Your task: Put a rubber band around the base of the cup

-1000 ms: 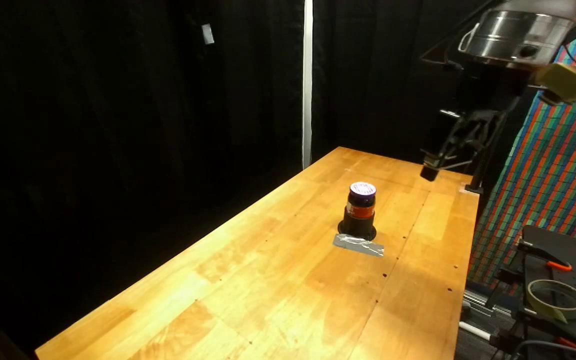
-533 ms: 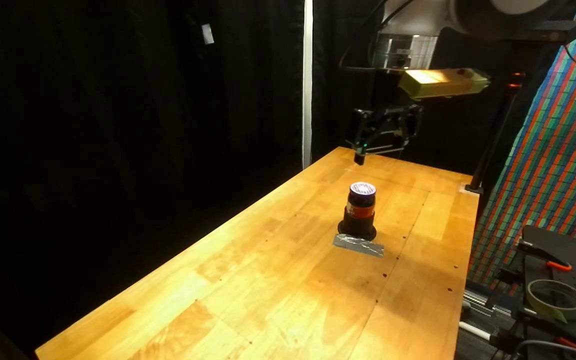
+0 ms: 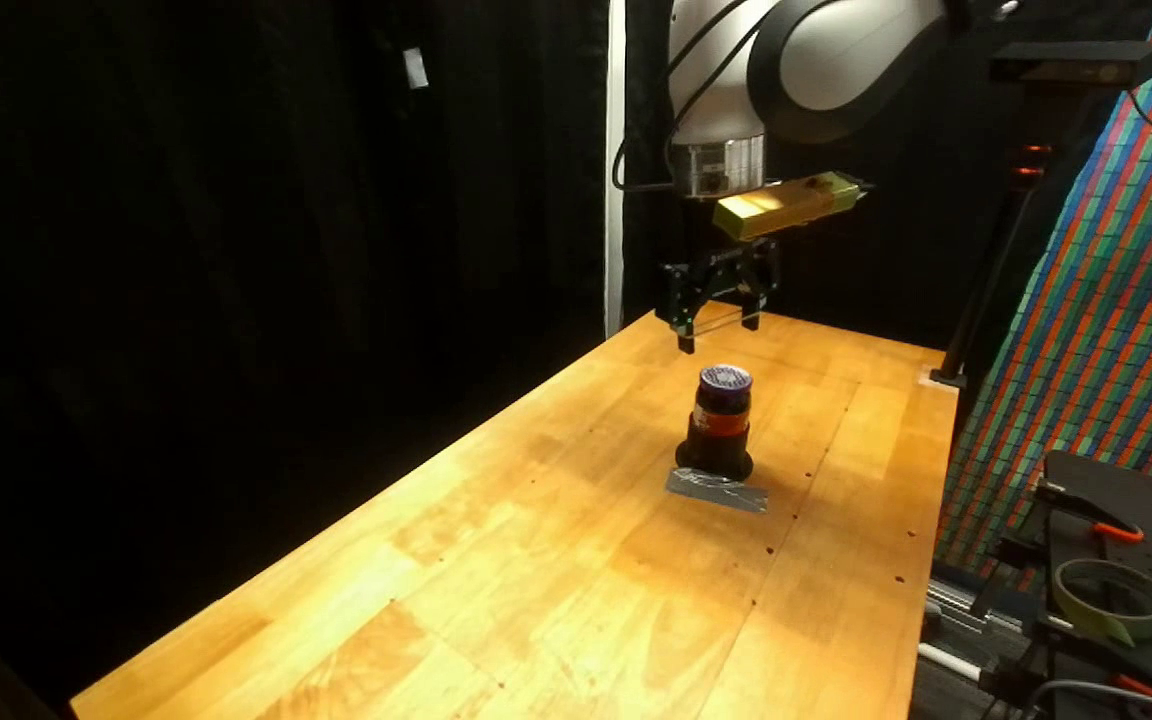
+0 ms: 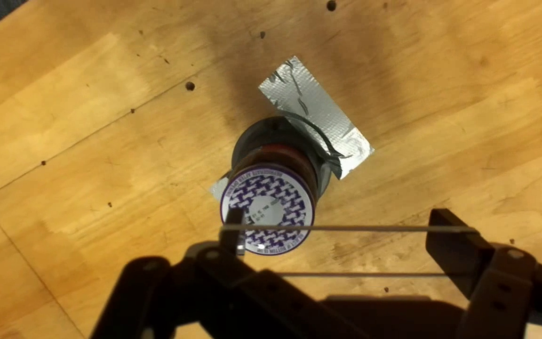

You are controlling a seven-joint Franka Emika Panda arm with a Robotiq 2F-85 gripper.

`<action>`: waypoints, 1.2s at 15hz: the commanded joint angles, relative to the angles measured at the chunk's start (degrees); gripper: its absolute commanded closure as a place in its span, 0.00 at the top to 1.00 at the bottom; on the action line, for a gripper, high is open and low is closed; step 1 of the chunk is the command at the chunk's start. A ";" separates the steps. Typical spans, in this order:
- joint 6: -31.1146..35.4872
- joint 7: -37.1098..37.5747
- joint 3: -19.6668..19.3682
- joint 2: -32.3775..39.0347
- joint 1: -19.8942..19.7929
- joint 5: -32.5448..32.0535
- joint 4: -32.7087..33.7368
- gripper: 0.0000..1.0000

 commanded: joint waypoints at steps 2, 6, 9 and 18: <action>-5.06 -6.55 -3.83 6.30 1.73 -1.10 7.41 1.00; -3.51 -10.16 -6.11 10.61 1.61 -0.05 9.75 1.00; -3.58 -11.54 -7.34 13.66 1.58 0.60 12.18 1.00; -8.77 -20.95 -6.34 19.87 0.42 6.68 17.57 1.00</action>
